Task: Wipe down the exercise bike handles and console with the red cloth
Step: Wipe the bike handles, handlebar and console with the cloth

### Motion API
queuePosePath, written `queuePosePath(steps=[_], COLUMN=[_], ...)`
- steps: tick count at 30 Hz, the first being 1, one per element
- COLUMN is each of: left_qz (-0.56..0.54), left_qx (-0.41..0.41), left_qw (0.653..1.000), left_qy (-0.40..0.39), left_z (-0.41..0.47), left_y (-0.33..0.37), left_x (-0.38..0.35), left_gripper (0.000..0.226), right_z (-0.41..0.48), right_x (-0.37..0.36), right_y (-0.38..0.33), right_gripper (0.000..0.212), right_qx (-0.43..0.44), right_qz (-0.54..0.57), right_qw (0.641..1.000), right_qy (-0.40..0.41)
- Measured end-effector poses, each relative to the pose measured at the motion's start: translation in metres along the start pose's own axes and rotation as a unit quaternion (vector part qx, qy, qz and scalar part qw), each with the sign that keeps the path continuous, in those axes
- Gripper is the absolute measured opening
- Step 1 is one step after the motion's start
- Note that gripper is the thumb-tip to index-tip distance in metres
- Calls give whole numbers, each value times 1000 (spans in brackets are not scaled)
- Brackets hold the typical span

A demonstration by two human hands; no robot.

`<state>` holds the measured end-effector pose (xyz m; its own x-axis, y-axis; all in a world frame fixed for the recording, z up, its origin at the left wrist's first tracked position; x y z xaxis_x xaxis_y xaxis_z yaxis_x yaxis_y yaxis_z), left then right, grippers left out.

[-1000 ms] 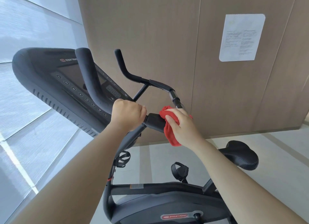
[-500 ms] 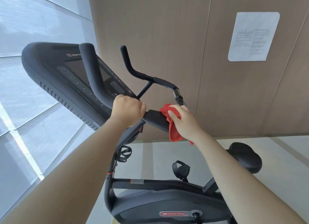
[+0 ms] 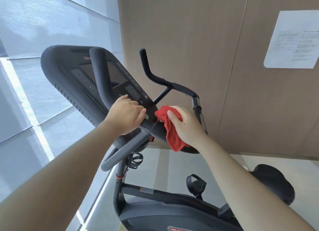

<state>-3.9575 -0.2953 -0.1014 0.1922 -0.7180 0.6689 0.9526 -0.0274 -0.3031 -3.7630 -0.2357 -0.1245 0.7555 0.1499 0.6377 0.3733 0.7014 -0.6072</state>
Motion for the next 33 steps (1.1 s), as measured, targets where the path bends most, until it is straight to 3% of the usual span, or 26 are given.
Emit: queuePosePath(steps=[4, 10, 16, 21, 33], left_qz=[26, 24, 23, 24, 6], left_qx=[46, 76, 125, 149, 174], left_qw=[998, 996, 992, 988, 983], left_qy=[41, 36, -9, -15, -57], left_z=[-1, -3, -2, 0, -2], left_y=[8, 10, 16, 18, 24], left_x=[-4, -4, -4, -6, 2], left_gripper=[40, 39, 46, 55, 49], right_z=[1, 1, -3, 9, -4], right_x=[-10, 1, 22, -1, 29], right_y=[-1, 18, 46, 7, 69], right_gripper=[35, 32, 37, 34, 33], right_qx=[21, 34, -28, 48, 15], right_qz=[-46, -14, -32, -40, -10], right_qw=[996, 992, 992, 992, 991], right_qy=[-72, -119, -117, -112, -134])
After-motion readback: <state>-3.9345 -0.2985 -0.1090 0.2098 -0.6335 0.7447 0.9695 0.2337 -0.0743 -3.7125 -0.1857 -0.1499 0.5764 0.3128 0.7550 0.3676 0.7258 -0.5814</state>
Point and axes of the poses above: each hand's wrist, its own z-axis towards the middle knuckle, its own x-axis out of the back of the hand, y = z × x, the point moved 2 cm from there along z, towards the middle knuckle, and after that the axes turned 6 degrees about -z, right-handed, at the moved point
